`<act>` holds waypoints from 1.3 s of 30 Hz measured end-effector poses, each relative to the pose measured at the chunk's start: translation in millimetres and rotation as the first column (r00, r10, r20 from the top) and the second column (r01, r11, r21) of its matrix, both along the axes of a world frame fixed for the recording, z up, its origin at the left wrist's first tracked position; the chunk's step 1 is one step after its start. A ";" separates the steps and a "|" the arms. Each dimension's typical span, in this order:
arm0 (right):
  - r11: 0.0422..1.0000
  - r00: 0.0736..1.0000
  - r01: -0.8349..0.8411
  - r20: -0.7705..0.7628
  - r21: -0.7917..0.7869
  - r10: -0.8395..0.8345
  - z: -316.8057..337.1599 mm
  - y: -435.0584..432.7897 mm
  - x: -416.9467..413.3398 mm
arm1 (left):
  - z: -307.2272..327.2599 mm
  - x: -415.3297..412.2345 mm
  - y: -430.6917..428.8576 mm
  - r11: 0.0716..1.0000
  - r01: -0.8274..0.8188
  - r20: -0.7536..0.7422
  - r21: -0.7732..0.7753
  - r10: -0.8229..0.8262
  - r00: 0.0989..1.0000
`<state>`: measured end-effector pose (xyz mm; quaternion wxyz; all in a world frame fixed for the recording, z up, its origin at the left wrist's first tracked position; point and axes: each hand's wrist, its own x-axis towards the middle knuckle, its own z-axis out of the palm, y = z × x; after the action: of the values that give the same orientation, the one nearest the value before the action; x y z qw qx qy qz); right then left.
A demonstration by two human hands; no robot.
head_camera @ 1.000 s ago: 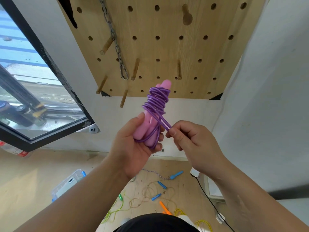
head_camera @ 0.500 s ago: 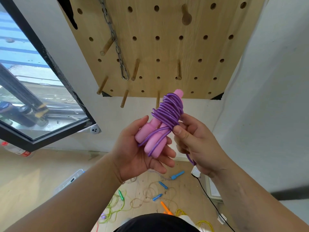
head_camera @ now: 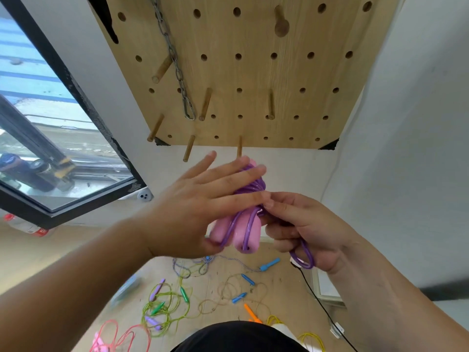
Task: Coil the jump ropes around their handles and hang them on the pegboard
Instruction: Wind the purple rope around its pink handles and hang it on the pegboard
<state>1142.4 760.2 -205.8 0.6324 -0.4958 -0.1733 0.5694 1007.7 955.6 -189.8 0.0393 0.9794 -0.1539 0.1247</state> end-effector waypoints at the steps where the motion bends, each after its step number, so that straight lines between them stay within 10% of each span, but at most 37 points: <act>1: 0.999 0.999 -0.032 -0.013 -0.019 0.032 3.3 -0.7 -1.4 | 4.4 3.4 -0.2 0.999 0.037 -0.006 0.004 -0.037 0.999; 7: 0.992 0.995 -0.078 0.061 -0.103 0.084 9.5 3.5 -14.4 | 12.5 10.5 -15.9 0.900 -0.034 0.011 -0.435 0.043 0.999; 11: 0.970 0.835 0.067 0.545 -0.235 0.074 1.5 11.5 -20.5 | -12.0 17.8 -30.7 0.281 -0.550 -0.428 -0.787 0.393 0.814; 13: 0.938 0.636 0.066 0.738 -0.339 0.222 -2.9 12.0 -22.6 | -22.3 23.0 -32.1 0.155 -0.634 -0.515 -0.757 0.456 0.726; 18: 0.820 0.003 0.078 0.823 -0.567 0.568 -11.4 8.6 -38.0 | -39.3 21.8 -37.4 0.433 -0.756 -0.594 -0.490 0.469 0.654; 24: 0.815 -0.253 0.000 0.788 -0.580 0.561 7.9 11.4 -36.2 | -47.5 14.9 -53.8 0.694 -0.693 -0.687 -0.195 0.407 0.602; 31: 0.922 0.228 -0.192 0.898 -0.337 0.376 6.0 4.8 10.6 | -45.1 3.9 -58.2 0.709 -0.650 -0.617 -0.273 0.389 0.684; 39: 0.923 0.545 -0.362 0.774 -0.129 0.322 0.2 6.7 25.7 | -35.3 -9.5 -53.6 0.801 -0.368 -0.502 -0.472 0.099 0.859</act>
<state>1168.1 766.9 -205.6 0.3807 -0.6352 -0.5374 0.4034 998.2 902.0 -225.1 0.3391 0.9382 0.0279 -0.0640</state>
